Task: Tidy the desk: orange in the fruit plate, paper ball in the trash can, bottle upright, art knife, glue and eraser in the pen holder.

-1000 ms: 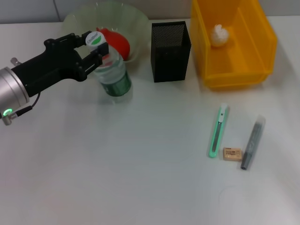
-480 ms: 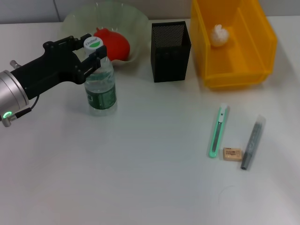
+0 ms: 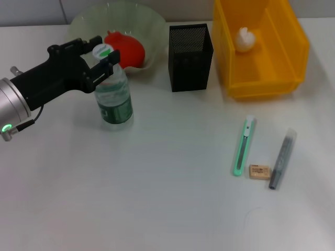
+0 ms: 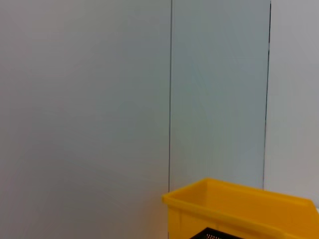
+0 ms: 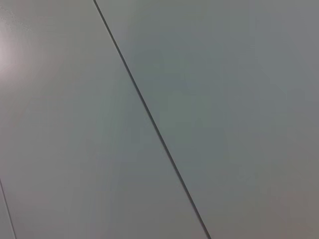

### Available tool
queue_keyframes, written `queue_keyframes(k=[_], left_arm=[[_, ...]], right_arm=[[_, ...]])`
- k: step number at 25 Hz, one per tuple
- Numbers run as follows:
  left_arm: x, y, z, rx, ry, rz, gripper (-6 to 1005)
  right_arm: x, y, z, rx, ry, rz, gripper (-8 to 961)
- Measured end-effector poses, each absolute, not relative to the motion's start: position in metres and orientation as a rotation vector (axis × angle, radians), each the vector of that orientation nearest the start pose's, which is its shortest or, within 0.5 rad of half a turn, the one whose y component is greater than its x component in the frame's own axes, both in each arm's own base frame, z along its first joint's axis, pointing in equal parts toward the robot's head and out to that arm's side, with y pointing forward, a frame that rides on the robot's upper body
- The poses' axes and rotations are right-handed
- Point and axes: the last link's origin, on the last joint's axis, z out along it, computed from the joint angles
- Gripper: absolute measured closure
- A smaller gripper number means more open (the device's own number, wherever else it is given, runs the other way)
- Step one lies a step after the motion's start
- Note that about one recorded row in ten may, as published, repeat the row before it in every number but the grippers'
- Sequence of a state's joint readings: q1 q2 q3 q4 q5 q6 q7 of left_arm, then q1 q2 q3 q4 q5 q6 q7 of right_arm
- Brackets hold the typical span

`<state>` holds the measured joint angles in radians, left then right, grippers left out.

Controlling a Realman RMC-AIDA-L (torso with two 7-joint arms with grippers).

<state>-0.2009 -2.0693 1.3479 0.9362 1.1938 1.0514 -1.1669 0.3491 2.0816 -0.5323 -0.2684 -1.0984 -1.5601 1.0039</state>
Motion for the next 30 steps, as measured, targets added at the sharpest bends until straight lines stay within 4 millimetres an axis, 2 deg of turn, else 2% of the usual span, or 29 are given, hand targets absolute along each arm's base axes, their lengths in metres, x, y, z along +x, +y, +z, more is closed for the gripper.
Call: queue_keyframes(k=[2,7,10,13,14,15,18,19,20,23,24,25,26,28,29,30], left_arm=[[-0.250,0.331,0.007,-2.290,-0.417,-0.800,550],[-0.244,0.332,0.012,-2.275,-0.383,-0.837,337],[-0.241,0.332,0.018,-2.262,-0.355,-0.868,297],[-0.237,0.331,0.026,-2.252,-0.328,-0.921,258],[-0.234,0.328,0.032,-2.243,-0.309,-0.964,245],[-0.234,0.328,0.032,-2.243,-0.309,-0.964,232],[-0.231,0.325,0.038,-2.235,-0.283,-0.999,192],[-0.231,0.325,0.039,-2.233,-0.278,-0.999,192],[-0.231,0.325,0.039,-2.233,-0.278,-0.999,193],[-0.231,0.326,0.039,-2.230,-0.279,-0.993,194],[-0.232,0.327,0.039,-2.227,-0.279,-0.985,194],[-0.232,0.327,0.039,-2.227,-0.279,-0.985,195],[-0.233,0.328,0.039,-2.226,-0.275,-0.981,195],[-0.233,0.328,0.039,-2.223,-0.269,-0.977,196],[-0.233,0.329,0.039,-2.219,-0.269,-0.973,196],[-0.233,0.329,0.039,-2.219,-0.269,-0.973,196]], right_arm=[[0.322,0.299,0.057,-1.618,0.684,1.342,266],[0.321,0.298,0.057,-1.623,0.684,1.348,267],[0.317,0.298,0.057,-1.661,0.675,1.366,267],[0.308,0.299,0.061,-1.760,0.656,1.398,268],[0.297,0.300,0.071,-1.874,0.640,1.416,268],[0.297,0.300,0.071,-1.874,0.640,1.416,268],[0.281,0.302,0.086,-2.049,0.660,1.413,269],[0.268,0.304,0.097,-2.189,0.700,1.362,269],[0.268,0.304,0.097,-2.189,0.700,1.362,269],[0.244,0.309,0.101,-2.394,0.820,1.208,270],[0.227,0.315,0.096,-2.510,0.916,1.067,270],[0.227,0.315,0.096,-2.510,0.916,1.067,270],[0.219,0.318,0.093,-2.560,0.971,0.979,271],[0.205,0.324,0.084,-2.632,1.087,0.761,271],[0.197,0.330,0.075,-2.639,1.218,0.518,271],[0.197,0.330,0.075,-2.639,1.218,0.518,271]])
